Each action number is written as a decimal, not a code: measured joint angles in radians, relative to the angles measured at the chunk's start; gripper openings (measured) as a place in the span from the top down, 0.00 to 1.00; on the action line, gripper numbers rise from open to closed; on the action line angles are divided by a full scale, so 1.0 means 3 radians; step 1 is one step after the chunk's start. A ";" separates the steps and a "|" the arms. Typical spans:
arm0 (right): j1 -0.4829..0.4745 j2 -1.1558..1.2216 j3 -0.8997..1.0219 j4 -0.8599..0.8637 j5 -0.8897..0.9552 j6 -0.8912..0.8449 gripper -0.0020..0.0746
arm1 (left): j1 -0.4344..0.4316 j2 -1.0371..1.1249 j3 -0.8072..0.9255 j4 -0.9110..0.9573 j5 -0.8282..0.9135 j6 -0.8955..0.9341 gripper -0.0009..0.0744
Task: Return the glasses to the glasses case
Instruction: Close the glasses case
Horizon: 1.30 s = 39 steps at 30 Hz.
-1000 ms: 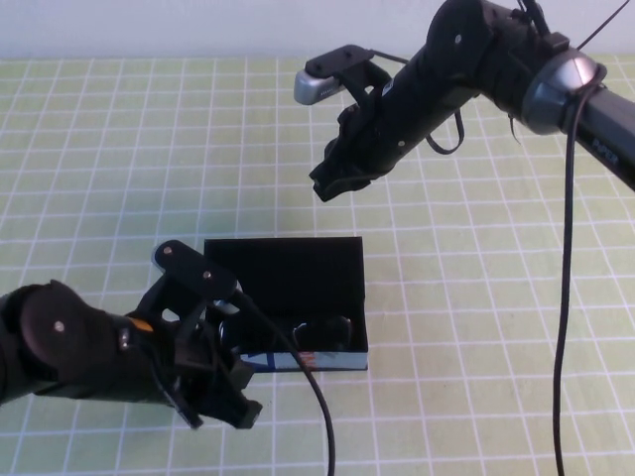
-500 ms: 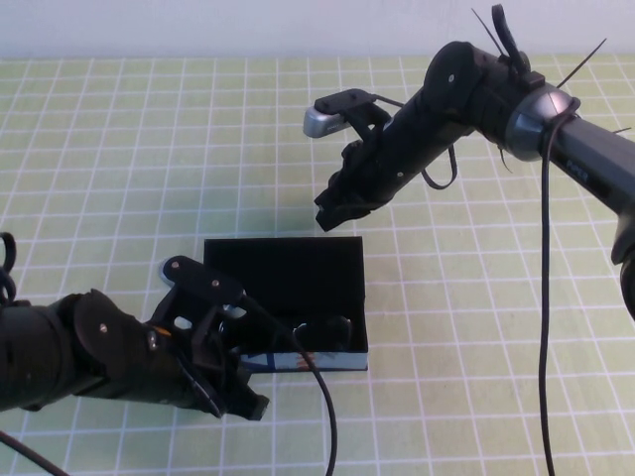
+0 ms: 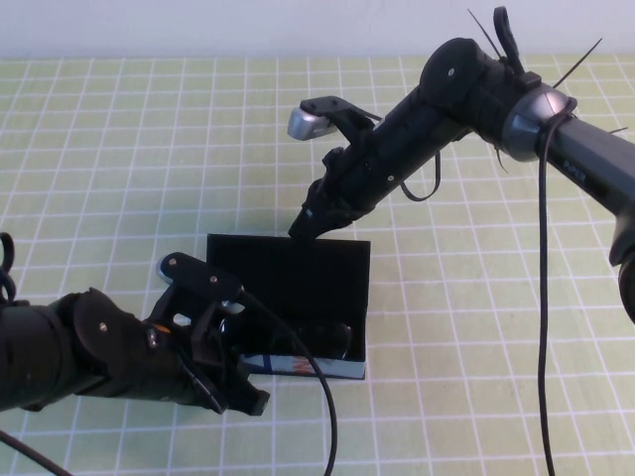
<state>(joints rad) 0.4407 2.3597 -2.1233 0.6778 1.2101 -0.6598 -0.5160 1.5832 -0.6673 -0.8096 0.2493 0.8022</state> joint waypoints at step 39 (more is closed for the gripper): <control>0.0521 -0.0374 0.0627 -0.0528 0.0030 0.0354 1.00 | 0.0000 -0.1771 -0.0482 0.2563 0.1979 -0.1761 0.99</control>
<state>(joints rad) 0.5972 2.2476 -1.9352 0.5193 1.2190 -0.5537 -0.5160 1.0519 -0.8118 -0.0406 0.8431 0.2739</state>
